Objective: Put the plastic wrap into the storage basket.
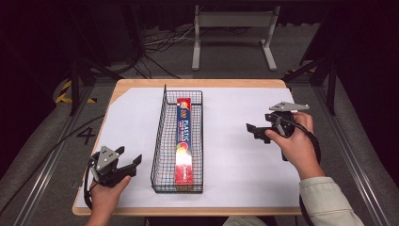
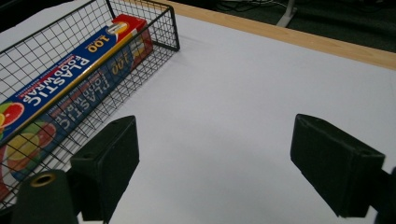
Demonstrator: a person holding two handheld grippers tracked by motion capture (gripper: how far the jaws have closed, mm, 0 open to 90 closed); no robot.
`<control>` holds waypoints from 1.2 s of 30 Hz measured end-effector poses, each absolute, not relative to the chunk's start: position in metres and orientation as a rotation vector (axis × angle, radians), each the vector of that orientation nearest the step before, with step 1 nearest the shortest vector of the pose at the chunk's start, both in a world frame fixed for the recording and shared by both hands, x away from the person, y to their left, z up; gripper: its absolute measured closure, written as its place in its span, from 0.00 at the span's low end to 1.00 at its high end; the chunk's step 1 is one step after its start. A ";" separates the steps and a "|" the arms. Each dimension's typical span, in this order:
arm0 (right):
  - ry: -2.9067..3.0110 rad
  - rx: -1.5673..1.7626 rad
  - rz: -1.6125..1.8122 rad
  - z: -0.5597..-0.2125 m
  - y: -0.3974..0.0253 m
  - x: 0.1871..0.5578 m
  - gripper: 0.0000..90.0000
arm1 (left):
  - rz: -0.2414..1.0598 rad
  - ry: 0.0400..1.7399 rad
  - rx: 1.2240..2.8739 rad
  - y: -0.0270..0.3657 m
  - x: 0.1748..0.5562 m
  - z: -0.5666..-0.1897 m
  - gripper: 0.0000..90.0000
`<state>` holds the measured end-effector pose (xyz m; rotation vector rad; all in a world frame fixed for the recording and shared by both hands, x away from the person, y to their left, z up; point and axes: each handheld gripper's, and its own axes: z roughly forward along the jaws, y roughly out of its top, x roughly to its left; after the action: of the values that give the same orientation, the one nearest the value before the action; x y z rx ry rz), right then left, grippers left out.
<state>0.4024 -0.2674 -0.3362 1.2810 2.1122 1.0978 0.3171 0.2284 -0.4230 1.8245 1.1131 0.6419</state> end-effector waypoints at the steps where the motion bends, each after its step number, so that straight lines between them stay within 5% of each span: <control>1: 2.110 1.287 1.093 -0.339 -0.269 0.401 0.16 | 0.647 1.103 1.819 0.229 0.315 -0.423 0.32; 36: 2.140 1.101 1.232 -0.430 -0.291 0.371 0.17 | 0.589 1.072 1.817 0.248 0.297 -0.436 0.29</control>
<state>0.3713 -0.2914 -0.4303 1.1014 2.1402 1.2318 0.2970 0.2479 -0.4355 1.8173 1.0722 0.5894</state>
